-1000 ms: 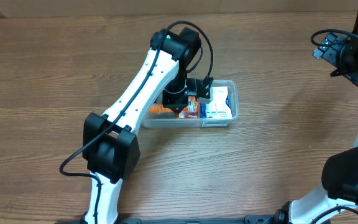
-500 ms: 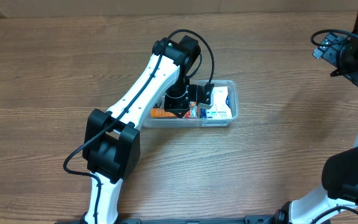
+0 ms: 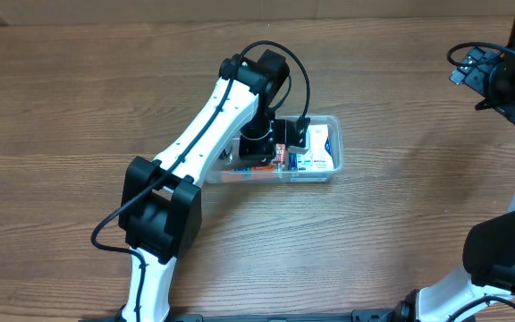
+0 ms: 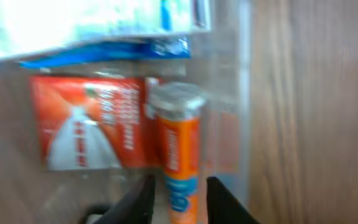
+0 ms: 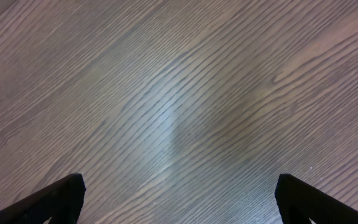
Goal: Pack container
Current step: 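Lower the orange tube into the container along its front edge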
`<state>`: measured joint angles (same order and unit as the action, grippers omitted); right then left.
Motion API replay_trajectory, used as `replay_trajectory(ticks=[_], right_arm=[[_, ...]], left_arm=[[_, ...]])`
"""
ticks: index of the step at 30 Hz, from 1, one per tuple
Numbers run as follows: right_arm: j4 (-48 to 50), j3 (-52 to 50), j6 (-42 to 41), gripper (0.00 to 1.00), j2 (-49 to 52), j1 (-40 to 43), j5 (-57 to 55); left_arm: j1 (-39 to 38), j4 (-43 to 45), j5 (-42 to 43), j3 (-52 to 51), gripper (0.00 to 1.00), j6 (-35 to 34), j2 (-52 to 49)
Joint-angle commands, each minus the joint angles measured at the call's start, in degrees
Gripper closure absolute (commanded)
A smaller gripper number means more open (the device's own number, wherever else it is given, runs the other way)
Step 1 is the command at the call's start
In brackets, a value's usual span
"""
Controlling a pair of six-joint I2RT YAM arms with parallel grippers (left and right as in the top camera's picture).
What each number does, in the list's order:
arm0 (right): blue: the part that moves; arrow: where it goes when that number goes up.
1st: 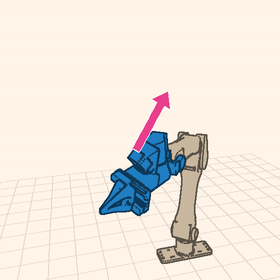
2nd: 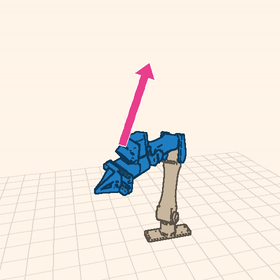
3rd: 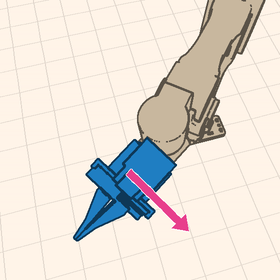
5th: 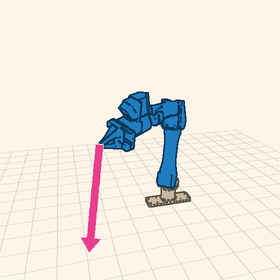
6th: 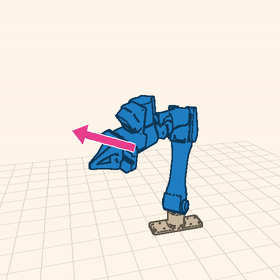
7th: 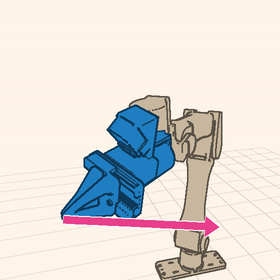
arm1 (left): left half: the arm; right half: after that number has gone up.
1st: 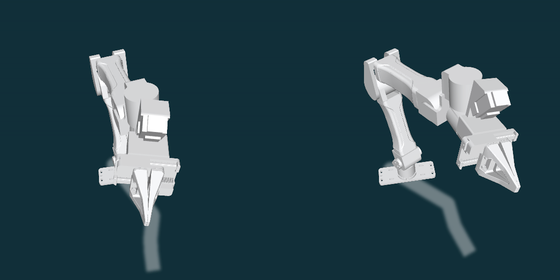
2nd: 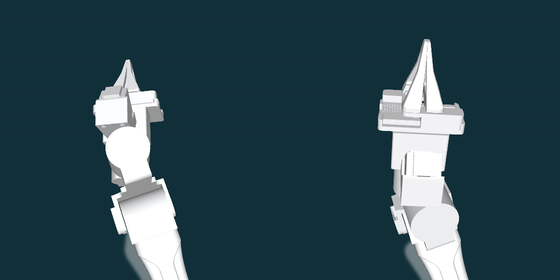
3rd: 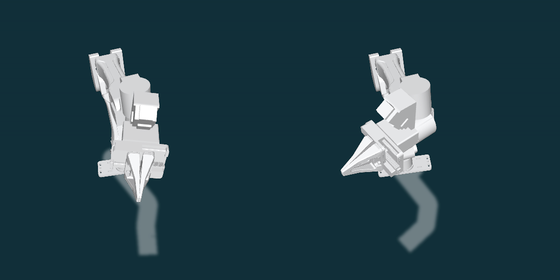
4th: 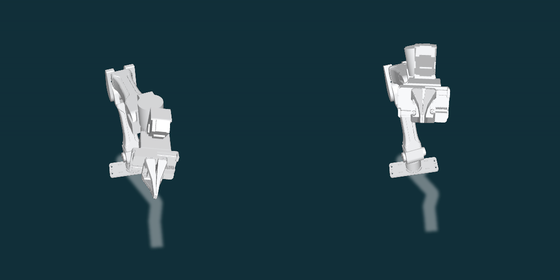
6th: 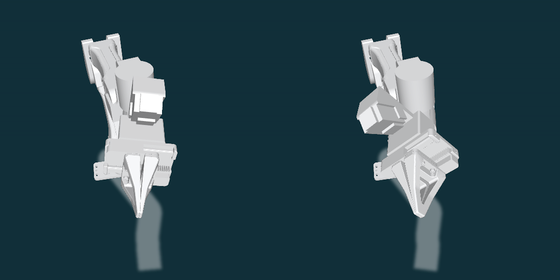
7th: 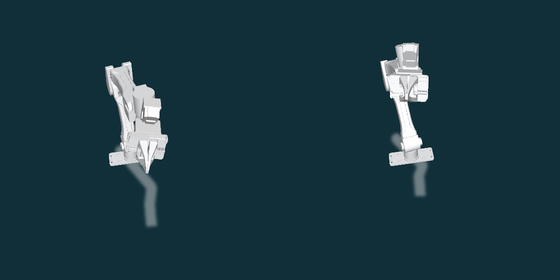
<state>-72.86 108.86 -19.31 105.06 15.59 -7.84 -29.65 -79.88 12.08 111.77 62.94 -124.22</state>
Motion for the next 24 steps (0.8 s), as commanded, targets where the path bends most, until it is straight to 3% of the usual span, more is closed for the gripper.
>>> replay_trajectory(ticks=[1, 8, 13, 24], right_arm=[[0.31, 0.96, -0.24, 0.00, -1.01, -0.20, -0.26], [0.31, 0.96, -0.24, 0.00, -1.01, -0.20, -0.24], [0.31, 0.96, -0.24, 0.00, -1.01, -0.20, -0.26], [0.31, 0.96, -0.24, 0.00, -1.01, -0.20, -0.24]], left_arm=[[-0.07, 4.20, 2.93, -0.07, 0.96, -4.87, -0.17], [-1.03, 4.85, 3.02, -0.13, 0.96, -8.90, -0.17], [-2.40, 5.51, 2.99, -5.51, 0.96, -3.63, -0.17], [-2.58, 10.34, 3.02, -7.54, 0.96, -2.49, -0.17]])
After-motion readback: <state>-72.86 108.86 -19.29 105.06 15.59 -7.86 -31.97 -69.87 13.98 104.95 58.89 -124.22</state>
